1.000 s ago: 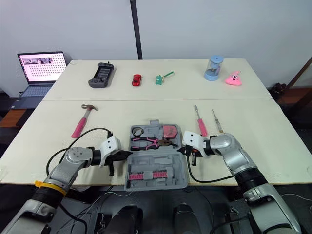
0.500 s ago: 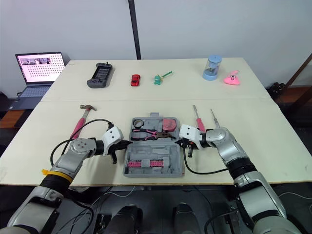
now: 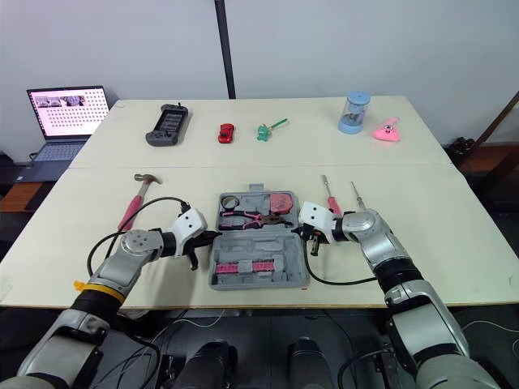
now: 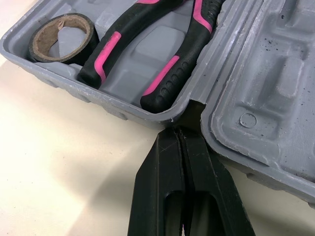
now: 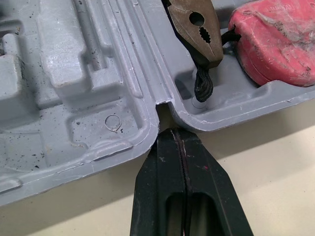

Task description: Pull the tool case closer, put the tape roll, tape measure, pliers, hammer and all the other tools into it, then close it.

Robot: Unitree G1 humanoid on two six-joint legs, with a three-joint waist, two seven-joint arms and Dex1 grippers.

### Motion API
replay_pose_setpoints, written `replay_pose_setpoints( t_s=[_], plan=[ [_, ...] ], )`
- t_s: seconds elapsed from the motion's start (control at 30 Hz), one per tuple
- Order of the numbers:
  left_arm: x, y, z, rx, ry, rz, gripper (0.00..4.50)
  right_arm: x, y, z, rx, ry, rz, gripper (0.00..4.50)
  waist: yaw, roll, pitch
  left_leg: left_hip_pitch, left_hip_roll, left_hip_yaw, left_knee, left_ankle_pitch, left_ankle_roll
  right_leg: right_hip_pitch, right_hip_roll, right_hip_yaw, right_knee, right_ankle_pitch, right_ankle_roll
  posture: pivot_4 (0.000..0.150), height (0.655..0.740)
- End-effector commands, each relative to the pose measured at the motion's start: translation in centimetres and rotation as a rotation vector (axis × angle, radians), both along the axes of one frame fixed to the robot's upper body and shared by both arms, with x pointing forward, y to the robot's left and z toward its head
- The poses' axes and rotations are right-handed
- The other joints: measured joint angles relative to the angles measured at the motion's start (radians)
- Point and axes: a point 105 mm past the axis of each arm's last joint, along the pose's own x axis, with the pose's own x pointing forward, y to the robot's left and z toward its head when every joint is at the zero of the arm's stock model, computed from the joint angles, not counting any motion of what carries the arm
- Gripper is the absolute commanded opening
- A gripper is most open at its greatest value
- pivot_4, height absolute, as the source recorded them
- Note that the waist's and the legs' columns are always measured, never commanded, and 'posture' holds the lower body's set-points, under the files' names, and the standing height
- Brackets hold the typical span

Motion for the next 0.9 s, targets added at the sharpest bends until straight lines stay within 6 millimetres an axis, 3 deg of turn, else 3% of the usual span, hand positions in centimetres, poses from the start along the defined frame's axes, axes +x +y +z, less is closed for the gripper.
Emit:
replay_pose_setpoints(
  t_s=[0.03, 0.47, 0.7, 0.9],
  plan=[
    [0.6, -1.6, 1.5, -0.025, -0.059, -0.049, 0.03, -0.3, 0.9, 0.1, 0.018, -0.013, 0.033, 0.00, 0.002, 0.000, 0.000, 0.000, 0.000, 0.000, 0.000, 0.000, 0.000, 0.000, 0.000, 0.000, 0.000, 0.000, 0.000, 0.150, 0.6741],
    [0.6, -2.0, 1.2, -0.026, -0.065, -0.061, 0.03, -0.3, -0.2, 0.0, 0.002, -0.009, 0.002, 0.00, 0.005, 0.000, 0.000, 0.000, 0.000, 0.000, 0.000, 0.000, 0.000, 0.000, 0.000, 0.000, 0.000, 0.000, 0.000, 0.150, 0.6741],
    [1.0, -3.2, 1.4, -0.041, -0.068, -0.081, 0.03, -0.5, -0.7, -0.2, -0.009, 0.001, -0.007, 0.00, 0.008, 0.000, 0.000, 0.000, -0.001, 0.000, 0.000, 0.000, 0.000, 0.001, -0.001, 0.000, 0.000, 0.000, 0.000, 0.150, 0.6741],
    [0.8, -2.8, 1.1, -0.029, -0.058, -0.088, 0.03, -0.9, -0.8, -0.6, -0.015, 0.015, -0.007, 0.00, 0.007, 0.000, 0.000, 0.000, -0.001, 0.000, 0.001, 0.000, 0.000, 0.001, -0.001, 0.000, 0.000, 0.000, 0.000, 0.150, 0.6741]
  ],
)
